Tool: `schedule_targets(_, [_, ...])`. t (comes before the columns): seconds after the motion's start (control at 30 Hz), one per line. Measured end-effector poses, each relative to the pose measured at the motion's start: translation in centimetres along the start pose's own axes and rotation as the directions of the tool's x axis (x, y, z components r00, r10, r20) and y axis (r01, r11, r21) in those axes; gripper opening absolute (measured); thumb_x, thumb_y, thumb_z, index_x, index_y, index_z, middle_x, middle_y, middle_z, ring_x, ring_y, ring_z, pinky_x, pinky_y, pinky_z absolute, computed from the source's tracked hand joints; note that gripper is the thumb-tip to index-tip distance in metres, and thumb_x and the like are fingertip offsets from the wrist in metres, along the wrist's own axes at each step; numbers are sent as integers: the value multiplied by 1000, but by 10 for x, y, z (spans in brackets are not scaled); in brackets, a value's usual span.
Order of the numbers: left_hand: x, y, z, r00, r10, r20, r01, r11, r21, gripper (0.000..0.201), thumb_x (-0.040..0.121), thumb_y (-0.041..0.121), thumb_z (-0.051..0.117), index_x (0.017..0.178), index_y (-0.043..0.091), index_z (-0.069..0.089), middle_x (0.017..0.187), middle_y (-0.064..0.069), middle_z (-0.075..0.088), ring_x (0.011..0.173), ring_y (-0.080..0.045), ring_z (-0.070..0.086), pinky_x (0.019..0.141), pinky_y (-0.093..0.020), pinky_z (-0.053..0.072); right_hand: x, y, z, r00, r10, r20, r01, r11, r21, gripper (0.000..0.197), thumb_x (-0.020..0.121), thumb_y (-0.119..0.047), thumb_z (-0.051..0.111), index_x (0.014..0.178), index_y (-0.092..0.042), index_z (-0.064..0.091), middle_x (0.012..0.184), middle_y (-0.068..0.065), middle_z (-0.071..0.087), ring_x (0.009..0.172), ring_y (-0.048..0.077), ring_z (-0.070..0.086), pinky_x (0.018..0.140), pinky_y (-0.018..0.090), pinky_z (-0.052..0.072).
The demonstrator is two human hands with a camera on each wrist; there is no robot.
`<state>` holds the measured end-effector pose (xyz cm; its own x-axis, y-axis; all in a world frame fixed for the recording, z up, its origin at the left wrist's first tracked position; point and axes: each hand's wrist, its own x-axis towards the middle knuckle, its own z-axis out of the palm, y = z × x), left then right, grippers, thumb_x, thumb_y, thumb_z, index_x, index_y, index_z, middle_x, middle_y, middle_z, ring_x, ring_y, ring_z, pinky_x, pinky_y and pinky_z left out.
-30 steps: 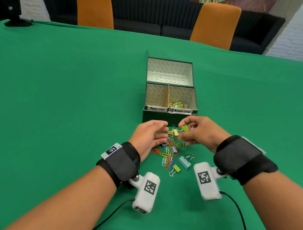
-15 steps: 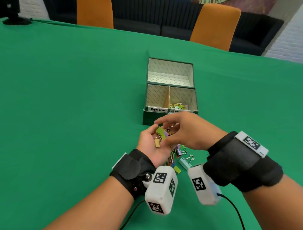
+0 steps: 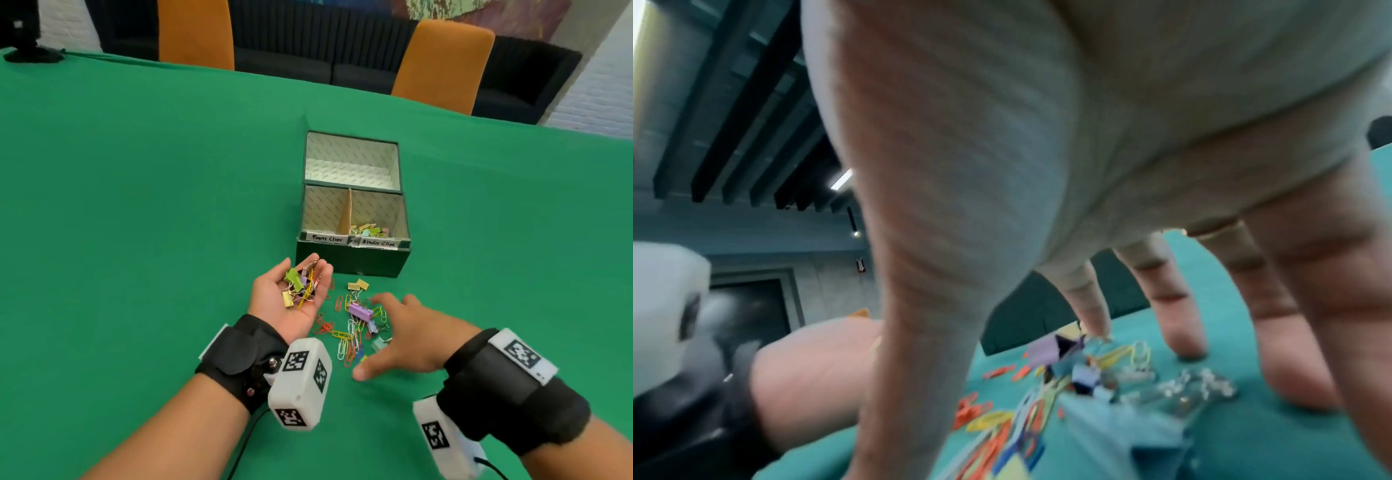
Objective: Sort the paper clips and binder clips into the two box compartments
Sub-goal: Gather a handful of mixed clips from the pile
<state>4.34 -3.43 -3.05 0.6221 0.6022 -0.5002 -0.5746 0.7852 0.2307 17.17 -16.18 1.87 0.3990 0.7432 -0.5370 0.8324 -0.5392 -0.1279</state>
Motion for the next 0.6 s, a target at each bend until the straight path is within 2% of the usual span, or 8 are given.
schedule_targets(0.13, [1,5,-2,1000,19,3,-19,1000,2,38,97,20,47,91,-13,64,82,-23,69,73,-33,70,70,-43,60,10,-20,14,996,-19,-87,19,1000,-4,114,53,-65,82,143,-28,23,128,8,35,114,34,55,95,42,48])
schedule_targets(0.27, [-1,4,-8,1000,27,16,-27,1000,14,37,98,21,46,94,-12,62,81,-22,69,81,-32,68,73,-44,58,24,-31,13,979,-105,-173,114,993,38,74,68,-44,83,131,-27,49,122,6,50,105,26,56,88,30,46])
schedule_targets(0.33, [-1,4,-10,999,24,26,-25,1000,17,36,98,21,45,97,-11,62,83,-22,69,87,-31,66,74,-44,58,29,-32,11,966,-135,-222,155,985,76,47,73,-30,81,116,-26,63,105,2,60,90,19,55,74,22,41])
schedule_targets(0.4, [-1,5,-9,999,17,30,-17,999,31,37,98,22,46,100,-10,62,85,-22,69,89,-31,65,74,-43,58,34,-32,9,953,-129,-274,169,977,128,30,72,-21,78,100,-28,68,83,-4,58,75,16,53,59,20,39])
schedule_targets(0.43, [-1,5,-8,999,14,33,-15,999,35,37,98,22,46,100,-10,62,85,-22,68,89,-31,65,74,-43,58,36,-30,9,947,-121,-299,173,972,156,25,71,-19,76,92,-29,68,78,-4,59,70,16,55,53,20,40])
schedule_targets(0.47, [-2,6,-8,999,12,36,-13,999,38,37,98,22,46,100,-11,62,85,-22,68,89,-31,65,73,-44,58,39,-27,9,943,-106,-314,177,962,208,22,69,-17,77,86,-28,68,77,-2,63,67,18,59,52,21,46])
schedule_targets(0.53, [-2,5,-8,999,7,39,-8,999,47,38,98,23,45,101,-11,62,86,-23,68,90,-32,65,76,-46,57,41,-19,8,952,-56,-301,177,902,393,21,68,-14,81,82,-24,70,81,5,69,64,20,68,60,30,58])
schedule_targets(0.6, [-3,4,-10,999,-1,40,-1,998,59,40,98,25,44,105,-10,61,91,-24,68,94,-33,64,81,-45,57,40,-8,6,964,-16,-267,171,805,569,20,68,-9,84,79,-19,71,78,5,68,59,19,68,64,31,60])
